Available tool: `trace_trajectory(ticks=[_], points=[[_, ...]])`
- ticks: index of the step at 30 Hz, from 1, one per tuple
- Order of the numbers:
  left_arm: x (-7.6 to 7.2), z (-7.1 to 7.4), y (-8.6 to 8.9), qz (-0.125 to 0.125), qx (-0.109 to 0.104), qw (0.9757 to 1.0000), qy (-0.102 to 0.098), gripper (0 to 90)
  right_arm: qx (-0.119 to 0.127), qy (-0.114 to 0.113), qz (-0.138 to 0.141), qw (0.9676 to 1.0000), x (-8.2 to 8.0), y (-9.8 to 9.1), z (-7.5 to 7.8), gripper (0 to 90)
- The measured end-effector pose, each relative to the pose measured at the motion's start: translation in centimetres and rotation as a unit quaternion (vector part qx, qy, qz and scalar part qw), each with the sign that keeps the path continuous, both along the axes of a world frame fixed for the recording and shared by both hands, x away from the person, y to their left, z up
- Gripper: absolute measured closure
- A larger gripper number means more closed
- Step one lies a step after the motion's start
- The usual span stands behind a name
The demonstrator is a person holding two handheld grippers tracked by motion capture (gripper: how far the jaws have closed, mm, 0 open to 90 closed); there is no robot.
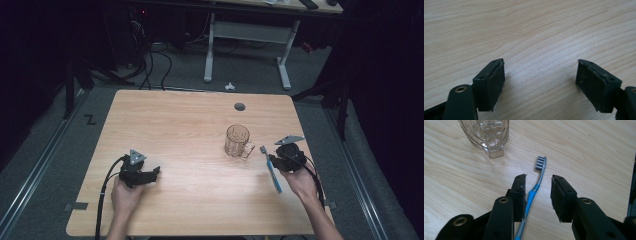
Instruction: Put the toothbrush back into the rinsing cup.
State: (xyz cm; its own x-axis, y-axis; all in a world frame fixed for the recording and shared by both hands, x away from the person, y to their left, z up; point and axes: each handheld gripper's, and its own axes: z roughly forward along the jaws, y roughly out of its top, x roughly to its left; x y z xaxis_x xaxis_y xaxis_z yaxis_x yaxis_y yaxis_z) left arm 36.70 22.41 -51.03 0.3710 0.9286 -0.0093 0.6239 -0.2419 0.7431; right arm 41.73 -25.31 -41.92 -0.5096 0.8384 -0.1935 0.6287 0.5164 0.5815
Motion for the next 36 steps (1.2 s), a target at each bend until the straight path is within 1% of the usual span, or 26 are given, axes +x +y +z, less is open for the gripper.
trace_trajectory(ticks=[3, 7, 10, 12, 14, 16, 18, 20, 23, 24, 25, 26, 27, 29, 30, 31, 33, 36], points=[[0.0, 0.0, 0.0, 0.0, 0.0, 1.0, 0.0, 23.9, -0.006, 0.015, -0.005, 0.9999, 0.6, 0.2, 0.0, 64.3], [0.0, 0.0, 0.0, 0.001, 0.0, 1.0, 0.0, 23.8, -0.017, 0.042, -0.006, 0.999, 1.5, 0.5, -0.3, 64.7], [0.0, 0.0, 0.0, 0.001, 0.0, 1.0, 0.0, 23.8, -0.031, 0.061, -0.005, 0.9977, 2.1, 0.7, -0.4, 65.7], [0.0, 0.0, 0.0, 0.0, 0.0, 1.0, 0.0, 23.8, -0.031, 0.075, -0.005, 0.9967, 2.5, 0.9, -0.6, 65.9], [0.0, 0.0, 0.0, 0.001, 0.0, 1.0, 0.0, 23.8, -0.038, 0.085, -0.005, 0.9956, 2.9, 1.0, -0.7, 66.1], [0.0, 0.0, 0.0, 0.001, 0.0, 1.0, 0.0, 23.8, -0.039, 0.096, -0.008, 0.9946, 3.3, 1.2, -0.8, 66.0], [0.0, 0.0, 0.0, 0.001, 0.0, 1.0, 0.0, 23.8, -0.048, 0.104, -0.006, 0.9934, 3.7, 1.3, -1.0, 66.0], [0.0, 0.0, 0.0, 0.001, 0.0, 1.0, 0.0, 23.8, -0.047, 0.115, -0.011, 0.9922, 3.9, 1.4, -1.3, 66.0], [0.0, 0.0, 0.0, 0.0, 0.0, 1.0, 0.0, 23.8, -0.05, 0.134, -0.014, 0.9896, 4.3, 1.4, -1.7, 66.0], [0.0, 0.0, 0.0, 0.0, 0.0, 1.0, 0.0, 23.8, -0.05, 0.134, -0.014, 0.9896, 4.3, 1.4, -1.7, 66.0], [0.0, 0.0, 0.0, 0.001, 0.0, 1.0, 0.0, 23.8, -0.048, 0.144, -0.017, 0.9883, 4.5, 1.4, -2.0, 65.9], [0.0, 0.0, 0.0, 0.001, 0.0, 1.0, 0.0, 23.8, -0.048, 0.144, -0.017, 0.9883, 4.5, 1.4, -2.0, 65.9], [0.0, 0.0, 0.0, 0.001, 0.0, 1.0, 0.0, 23.8, -0.041, 0.153, -0.024, 0.9871, 4.6, 1.5, -2.1, 65.8], [0.0, 0.0, 0.0, 0.001, 0.0, 1.0, 0.0, 23.8, -0.041, 0.156, -0.019, 0.9867, 4.8, 1.4, -2.2, 65.8], [0.0, 0.0, 0.0, 0.001, 0.0, 1.0, 0.0, 23.8, -0.037, 0.165, -0.023, 0.9853, 5.0, 1.4, -2.4, 65.8], [0.0, 0.0, 0.0, 0.001, 0.0, 1.0, 0.0, 23.8, -0.037, 0.165, -0.023, 0.9853, 5.0, 1.4, -2.4, 65.8], [0.0, 0.0, 0.0, 0.001, 0.0, 1.0, 0.0, 23.8, -0.037, 0.178, -0.028, 0.983, 5.3, 1.3, -2.8, 65.8], [0.0, 0.0, 0.0, 0.001, 0.0, 1.0, 0.0, 23.7, -0.028, 0.188, -0.034, 0.9811, 5.6, 1.1, -3.0, 65.8]])
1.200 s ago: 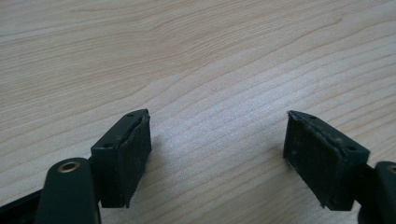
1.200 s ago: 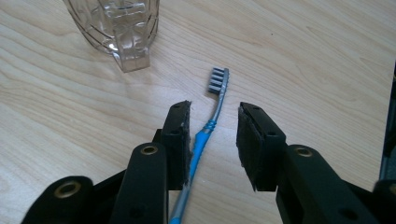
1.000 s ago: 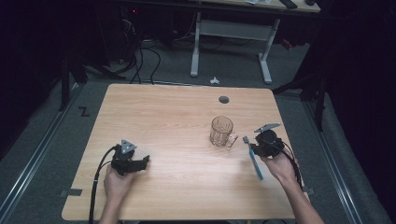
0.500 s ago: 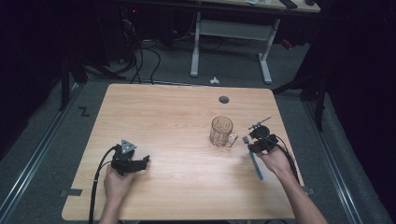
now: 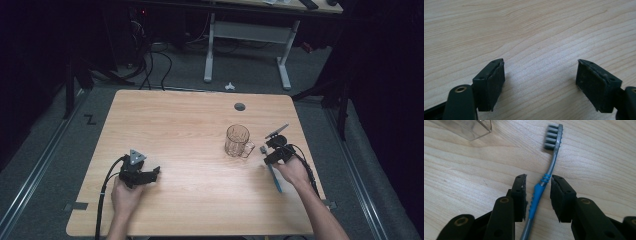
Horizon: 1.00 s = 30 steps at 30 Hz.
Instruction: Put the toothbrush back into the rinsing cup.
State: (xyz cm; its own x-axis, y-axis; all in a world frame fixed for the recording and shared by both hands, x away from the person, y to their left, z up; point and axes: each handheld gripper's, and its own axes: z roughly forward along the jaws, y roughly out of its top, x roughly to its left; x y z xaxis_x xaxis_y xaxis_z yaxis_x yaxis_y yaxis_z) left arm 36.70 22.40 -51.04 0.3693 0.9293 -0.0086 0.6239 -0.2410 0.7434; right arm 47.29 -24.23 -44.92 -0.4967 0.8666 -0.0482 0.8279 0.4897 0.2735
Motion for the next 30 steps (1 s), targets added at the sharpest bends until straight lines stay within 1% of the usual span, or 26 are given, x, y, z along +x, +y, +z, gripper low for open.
trace_trajectory(ticks=[3, 4, 6, 8, 11, 18, 28, 30], points=[[0.0, 0.0, 0.0, 0.0, 0.0, 1.0, 0.0, 23.7, 0.011, 0.008, -0.007, 0.9999, 0.3, -0.1, -0.2, 65.8], [0.0, 0.0, 0.0, 0.0, 0.0, 1.0, 0.0, 23.8, 0.01, 0.012, -0.012, 0.9998, 0.3, 0.0, -0.2, 65.9], [0.0, 0.0, 0.0, 0.0, 0.0, 1.0, 0.0, 23.7, 0.008, 0.015, -0.008, 0.9998, 0.4, 0.0, -0.3, 65.9], [0.0, 0.0, 0.0, 0.0, 0.0, 1.0, 0.0, 23.7, 0.007, 0.026, -0.016, 0.9995, 0.6, 0.0, -0.6, 66.1], [0.0, 0.0, 0.0, 0.0, 0.0, 1.0, 0.0, 23.7, 0.007, 0.028, -0.014, 0.9995, 0.8, -0.1, -0.8, 66.2], [0.0, 0.0, 0.0, 0.0, 0.0, 1.0, 0.0, 23.7, 0.004, 0.038, -0.023, 0.999, 1.1, -0.2, -1.2, 69.1], [0.0, 0.0, 0.0, 0.0, 0.0, 1.0, 0.0, 23.7, 0.01, 0.044, -0.029, 0.9985, 1.3, -0.6, -1.2, 74.1], [0.0, 0.0, 0.0, 0.0, 0.0, 1.0, 0.0, 23.7, 0.008, 0.044, -0.03, 0.9985, 1.4, -0.7, -1.2, 74.9]])
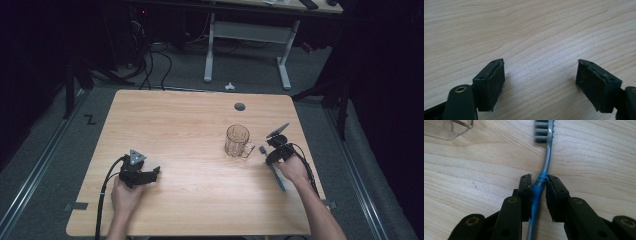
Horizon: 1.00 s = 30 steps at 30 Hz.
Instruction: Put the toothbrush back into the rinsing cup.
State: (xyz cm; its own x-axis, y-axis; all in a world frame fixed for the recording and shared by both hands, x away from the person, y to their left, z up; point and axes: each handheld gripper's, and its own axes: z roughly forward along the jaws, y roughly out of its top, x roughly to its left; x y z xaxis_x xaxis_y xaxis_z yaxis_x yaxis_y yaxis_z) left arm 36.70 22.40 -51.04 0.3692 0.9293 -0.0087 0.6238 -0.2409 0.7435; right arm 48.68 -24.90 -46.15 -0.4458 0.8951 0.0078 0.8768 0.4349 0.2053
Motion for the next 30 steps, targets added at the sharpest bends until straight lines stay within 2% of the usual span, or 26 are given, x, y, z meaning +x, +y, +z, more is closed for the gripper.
trace_trajectory(ticks=[7, 19, 30], points=[[0.0, 0.0, 0.0, 0.0, 0.0, 1.0, 0.0, 23.7, -0.007, 0.001, 0.002, 1.0, 0.05, -0.22, 0.01, 78.7], [0.0, 0.0, 0.0, 0.0, 0.0, 1.0, 0.0, 23.7, -0.006, 0.003, -0.001, 1.0, 0.02, -0.34, 0.05, 79.4], [0.0, 0.0, 0.0, 0.0, 0.0, 1.0, 0.0, 23.7, 0.003, -0.014, -0.002, 0.9999, -0.17, -0.89, 0.81, 79.4]])
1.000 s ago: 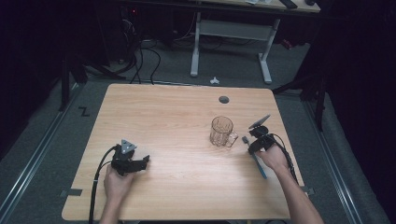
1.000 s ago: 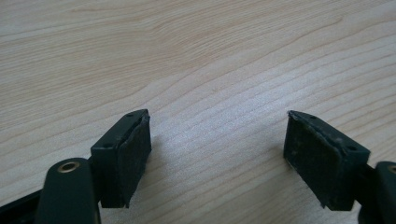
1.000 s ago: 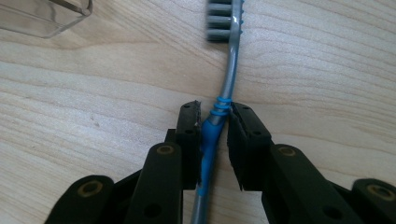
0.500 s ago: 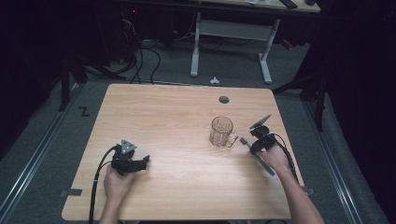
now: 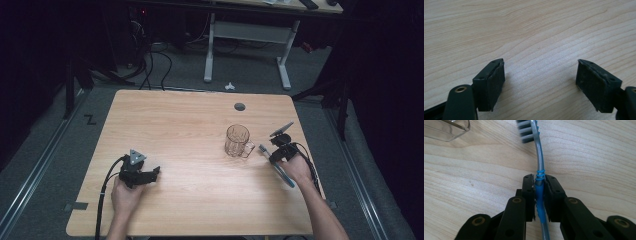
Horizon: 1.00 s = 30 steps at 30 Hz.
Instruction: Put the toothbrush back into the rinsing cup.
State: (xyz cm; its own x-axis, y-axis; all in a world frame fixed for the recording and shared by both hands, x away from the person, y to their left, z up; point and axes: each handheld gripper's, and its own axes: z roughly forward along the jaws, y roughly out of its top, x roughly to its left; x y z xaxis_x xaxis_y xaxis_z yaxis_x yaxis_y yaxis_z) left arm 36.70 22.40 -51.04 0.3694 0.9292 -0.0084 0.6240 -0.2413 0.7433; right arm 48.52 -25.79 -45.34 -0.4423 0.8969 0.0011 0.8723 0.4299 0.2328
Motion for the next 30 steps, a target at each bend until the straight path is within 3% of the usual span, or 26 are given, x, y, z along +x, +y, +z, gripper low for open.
trace_trajectory(ticks=[10, 22, 30], points=[[0.0, 0.0, 0.0, 0.0, 0.0, 1.0, 0.0, 23.7, 0.024, -0.024, -0.005, 0.9994, -0.4, -0.7, 1.2, 79.5], [0.0, 0.0, 0.0, 0.0, 0.0, 1.0, 0.0, 23.8, 0.035, -0.064, 0.002, 0.9974, -1.3, -0.7, 2.4, 79.7], [0.0, 0.0, 0.0, 0.0, 0.0, 1.0, 0.0, 23.8, 0.078, -0.089, 0.004, 0.993, -2.1, -1.2, 3.8, 79.8]])
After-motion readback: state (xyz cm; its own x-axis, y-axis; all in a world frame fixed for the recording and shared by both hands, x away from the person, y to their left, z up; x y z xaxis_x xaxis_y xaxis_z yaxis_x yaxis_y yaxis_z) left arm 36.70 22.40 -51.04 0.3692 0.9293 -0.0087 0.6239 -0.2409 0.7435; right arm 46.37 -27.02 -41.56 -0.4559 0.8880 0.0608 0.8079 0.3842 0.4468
